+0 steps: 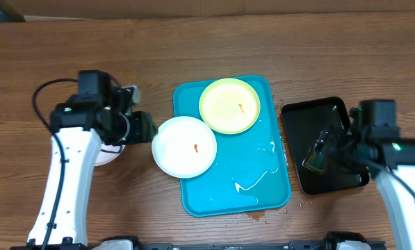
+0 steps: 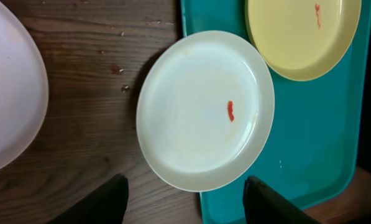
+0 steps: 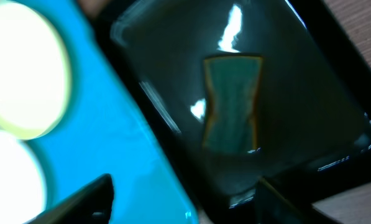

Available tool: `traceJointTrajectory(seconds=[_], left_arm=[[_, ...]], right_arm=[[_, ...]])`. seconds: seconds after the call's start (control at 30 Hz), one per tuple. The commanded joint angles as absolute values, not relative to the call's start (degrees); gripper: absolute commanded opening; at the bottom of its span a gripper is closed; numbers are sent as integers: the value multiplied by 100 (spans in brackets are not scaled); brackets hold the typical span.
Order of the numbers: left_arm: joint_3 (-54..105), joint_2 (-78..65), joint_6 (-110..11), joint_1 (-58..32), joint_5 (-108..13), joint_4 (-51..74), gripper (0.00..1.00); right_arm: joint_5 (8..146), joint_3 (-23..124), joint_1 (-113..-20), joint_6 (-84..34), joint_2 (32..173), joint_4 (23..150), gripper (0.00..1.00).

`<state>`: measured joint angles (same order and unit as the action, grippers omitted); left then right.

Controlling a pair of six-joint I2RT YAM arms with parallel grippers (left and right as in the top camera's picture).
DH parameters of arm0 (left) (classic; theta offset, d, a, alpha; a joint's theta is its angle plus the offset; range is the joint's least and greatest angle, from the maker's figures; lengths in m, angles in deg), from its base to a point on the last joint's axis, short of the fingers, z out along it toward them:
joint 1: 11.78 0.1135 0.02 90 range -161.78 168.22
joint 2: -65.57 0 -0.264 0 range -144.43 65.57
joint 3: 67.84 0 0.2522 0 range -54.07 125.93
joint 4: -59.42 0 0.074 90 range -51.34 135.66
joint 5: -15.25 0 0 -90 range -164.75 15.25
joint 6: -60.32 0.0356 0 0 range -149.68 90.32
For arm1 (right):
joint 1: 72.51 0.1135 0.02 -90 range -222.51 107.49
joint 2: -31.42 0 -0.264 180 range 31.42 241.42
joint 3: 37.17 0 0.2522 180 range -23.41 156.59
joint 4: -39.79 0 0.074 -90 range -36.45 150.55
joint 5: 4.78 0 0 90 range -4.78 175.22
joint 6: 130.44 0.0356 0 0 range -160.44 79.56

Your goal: Clean dirty plates on tray and stack at the side

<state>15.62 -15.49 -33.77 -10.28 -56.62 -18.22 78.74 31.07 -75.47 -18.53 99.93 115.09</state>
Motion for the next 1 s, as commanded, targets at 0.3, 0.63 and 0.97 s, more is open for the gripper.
traceJointTrajectory(seconds=[0.3,0.63,0.97], left_arm=[[1660,-1177,-3087,-1472,-5221,-2523,59],[1660,-384,-3050,-1470,-5603,-2757,64],[1647,-452,-3312,-1470,-5920,-2762,75]], right_arm=[[8556,2793,-7564,-1145,12680,10298,35],[8475,3127,-7564,-1697,12784,10495,4],[8469,3370,-7562,-1490,11873,11337,50]])
